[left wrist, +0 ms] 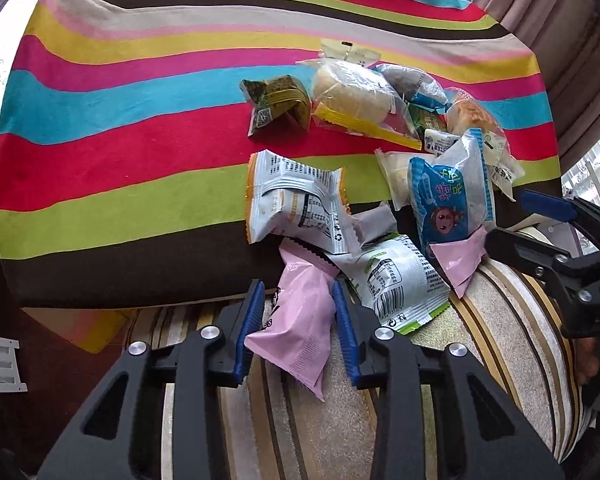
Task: Organize snacks
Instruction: 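Grasp the pink packet with the left tool while the right tool grasps the blue-and-white snack bag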
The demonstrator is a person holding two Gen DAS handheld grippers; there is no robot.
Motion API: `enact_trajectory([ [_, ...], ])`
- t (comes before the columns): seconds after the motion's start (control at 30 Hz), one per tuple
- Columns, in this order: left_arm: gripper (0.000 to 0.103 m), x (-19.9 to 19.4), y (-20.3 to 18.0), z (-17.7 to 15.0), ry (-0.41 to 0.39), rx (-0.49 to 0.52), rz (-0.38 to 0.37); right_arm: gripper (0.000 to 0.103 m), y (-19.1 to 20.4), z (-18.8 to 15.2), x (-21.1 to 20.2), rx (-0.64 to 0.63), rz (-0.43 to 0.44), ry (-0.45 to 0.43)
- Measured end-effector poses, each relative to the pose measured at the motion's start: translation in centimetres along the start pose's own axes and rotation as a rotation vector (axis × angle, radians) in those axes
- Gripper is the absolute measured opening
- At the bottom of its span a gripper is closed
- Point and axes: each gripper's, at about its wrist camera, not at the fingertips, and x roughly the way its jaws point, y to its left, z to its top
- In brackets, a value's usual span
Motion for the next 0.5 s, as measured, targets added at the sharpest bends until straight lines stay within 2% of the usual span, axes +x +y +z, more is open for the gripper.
enact_trajectory([
  [0.23,0.025,0.3,-0.7,-0.1,-0.001,0.023,-0.024,0.102,0.8,1.8,1.6,-0.014,-0.044,0.005],
  [0.5,0.024,-0.7,-0.7,-0.7,-0.028,-0.021,-0.058,0.102,3.1,3.0,3.4,-0.076,-0.111,0.011],
])
